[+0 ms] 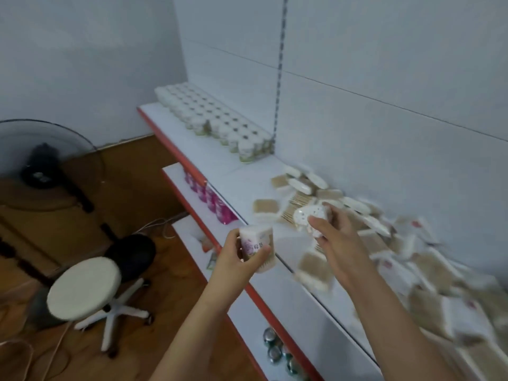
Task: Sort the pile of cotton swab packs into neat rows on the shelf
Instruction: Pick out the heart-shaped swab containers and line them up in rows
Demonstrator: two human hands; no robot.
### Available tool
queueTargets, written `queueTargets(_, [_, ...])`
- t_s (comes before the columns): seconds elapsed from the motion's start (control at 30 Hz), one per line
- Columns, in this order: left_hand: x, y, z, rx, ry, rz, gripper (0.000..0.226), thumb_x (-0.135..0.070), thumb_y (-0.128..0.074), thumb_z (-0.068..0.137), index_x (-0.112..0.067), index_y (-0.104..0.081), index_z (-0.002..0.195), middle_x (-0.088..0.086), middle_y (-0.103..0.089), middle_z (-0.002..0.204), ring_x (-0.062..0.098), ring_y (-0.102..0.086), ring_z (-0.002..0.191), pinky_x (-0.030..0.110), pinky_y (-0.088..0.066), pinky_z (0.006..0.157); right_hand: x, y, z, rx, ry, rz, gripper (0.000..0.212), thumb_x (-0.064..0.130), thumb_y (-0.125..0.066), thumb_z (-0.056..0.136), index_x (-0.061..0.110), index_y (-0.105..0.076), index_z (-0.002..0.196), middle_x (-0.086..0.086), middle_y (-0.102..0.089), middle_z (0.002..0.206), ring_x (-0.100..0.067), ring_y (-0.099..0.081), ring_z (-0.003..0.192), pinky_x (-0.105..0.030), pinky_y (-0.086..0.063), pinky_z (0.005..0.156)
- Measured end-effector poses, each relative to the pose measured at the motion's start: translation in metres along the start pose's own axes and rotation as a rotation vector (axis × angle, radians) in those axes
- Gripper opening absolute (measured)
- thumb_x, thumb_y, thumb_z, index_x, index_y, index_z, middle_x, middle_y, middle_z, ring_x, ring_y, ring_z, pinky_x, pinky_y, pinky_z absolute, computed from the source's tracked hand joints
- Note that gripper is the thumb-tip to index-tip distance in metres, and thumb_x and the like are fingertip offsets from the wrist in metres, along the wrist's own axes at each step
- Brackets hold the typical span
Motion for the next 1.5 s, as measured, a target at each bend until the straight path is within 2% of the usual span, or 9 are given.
queueTargets(0.1, [0.011, 0.035, 0.040, -0.074, 0.025, -0.028, 0.048, -0.030, -0.073, 0.088, -0.032, -0.043, 0.126, -0.011, -0.060, 0.120, 0.006, -0.063, 0.103, 0.018, -0.058, 0.075, -0.012, -0.037, 0.045, 0.007, 0.007, -0.080, 0.098, 0.063, -0.091, 0.044, 0.031, -0.056, 0.130, 0.004, -0.063, 0.130, -0.016, -0.058, 0.123, -0.044, -0.042, 0.111])
queueTargets(0.3, [0.020, 0.103, 0.162, -0.214, 0.058, 0.023, 0.060, -0.024, -0.073, 0.089, -0.030, -0.033, 0.133, -0.010, -0.052, 0.127, 0.006, -0.058, 0.106, 0.009, -0.053, 0.069, -0.021, -0.116, 0.160, 0.003, 0.091, -0.365, 0.072, 0.039, -0.082, 0.077, 0.028, -0.047, 0.139, 0.007, -0.051, 0.132, 0.000, -0.056, 0.103, -0.027, -0.045, 0.089])
queueTargets(0.53, [0.000, 0.155, 0.270, -0.153, -0.033, 0.084, 0.058, -0.022, -0.072, 0.091, -0.037, -0.036, 0.132, -0.013, -0.050, 0.131, 0.000, -0.054, 0.114, 0.009, -0.052, 0.083, -0.039, -0.181, 0.252, -0.035, 0.124, -0.664, 0.084, 0.033, -0.084, 0.073, 0.017, -0.036, 0.140, 0.003, -0.042, 0.129, -0.015, -0.051, 0.114, -0.013, -0.043, 0.081])
queueTargets(0.73, [0.008, 0.183, 0.330, -0.027, -0.051, 0.128, 0.061, -0.029, -0.072, 0.090, -0.035, -0.040, 0.142, -0.012, -0.054, 0.136, 0.006, -0.054, 0.123, 0.022, -0.052, 0.098, -0.064, -0.206, 0.279, 0.048, 0.089, -0.833, 0.097, 0.040, -0.085, 0.070, 0.018, -0.028, 0.145, -0.003, -0.044, 0.134, -0.023, -0.045, 0.126, -0.038, -0.044, 0.105])
queueTargets(0.83, [0.012, 0.191, 0.352, 0.034, -0.056, 0.161, 0.064, -0.026, -0.072, 0.091, -0.030, -0.039, 0.145, -0.016, -0.053, 0.136, 0.000, -0.052, 0.122, 0.002, -0.045, 0.088, -0.052, -0.209, 0.272, -0.052, 0.147, -0.899, 0.110, 0.051, -0.083, 0.070, 0.019, -0.018, 0.152, -0.003, -0.031, 0.147, -0.020, -0.028, 0.137, -0.035, -0.033, 0.111])
queueTargets(0.93, [0.016, 0.199, 0.370, 0.100, -0.062, 0.188, 0.062, -0.025, -0.072, 0.091, -0.032, -0.038, 0.142, -0.022, -0.050, 0.131, -0.010, -0.049, 0.117, -0.002, -0.042, 0.081, -0.028, -0.233, 0.256, -0.188, 0.331, -0.911, 0.089, 0.052, -0.071, 0.082, 0.023, -0.023, 0.151, 0.001, -0.033, 0.148, -0.013, -0.030, 0.137, -0.029, -0.034, 0.110])
queueTargets(1.1, [0.021, 0.214, 0.400, 0.163, -0.131, 0.252, 0.056, -0.021, -0.070, 0.093, -0.037, -0.033, 0.133, -0.036, -0.044, 0.122, -0.025, -0.044, 0.110, -0.002, -0.041, 0.081, -0.032, -0.313, 0.273, 0.030, 0.276, -0.834, 0.061, 0.054, -0.050, 0.096, 0.032, -0.033, 0.149, 0.017, -0.043, 0.143, 0.003, -0.040, 0.128, -0.026, -0.037, 0.109])
queueTargets(1.23, [0.025, 0.232, 0.437, 0.152, -0.187, 0.329, 0.054, -0.022, -0.069, 0.095, -0.038, -0.036, 0.135, -0.018, -0.042, 0.134, -0.007, -0.045, 0.118, 0.002, -0.038, 0.087, -0.044, -0.339, 0.299, 0.038, 0.246, -0.833, 0.047, 0.051, -0.045, 0.100, 0.035, -0.039, 0.144, 0.018, -0.049, 0.140, 0.000, -0.043, 0.128, -0.029, -0.038, 0.109])
queueTargets(1.5, [0.022, 0.227, 0.496, 0.184, -0.254, 0.376, 0.058, -0.013, -0.063, 0.096, -0.020, -0.038, 0.147, -0.001, -0.039, 0.139, 0.008, -0.048, 0.122, 0.007, -0.041, 0.093, -0.079, -0.334, 0.334, -0.148, 0.175, -1.242, 0.068, 0.046, -0.014, 0.098, 0.010, -0.028, 0.154, -0.008, -0.023, 0.163, -0.021, -0.018, 0.151, -0.028, -0.003, 0.122])
Point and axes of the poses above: each hand's wrist, its own z-axis towards the middle knuckle, its own y-axis out of the back of the hand, x = y × z, the point moved 6 cm from there along z, towards the middle knuckle
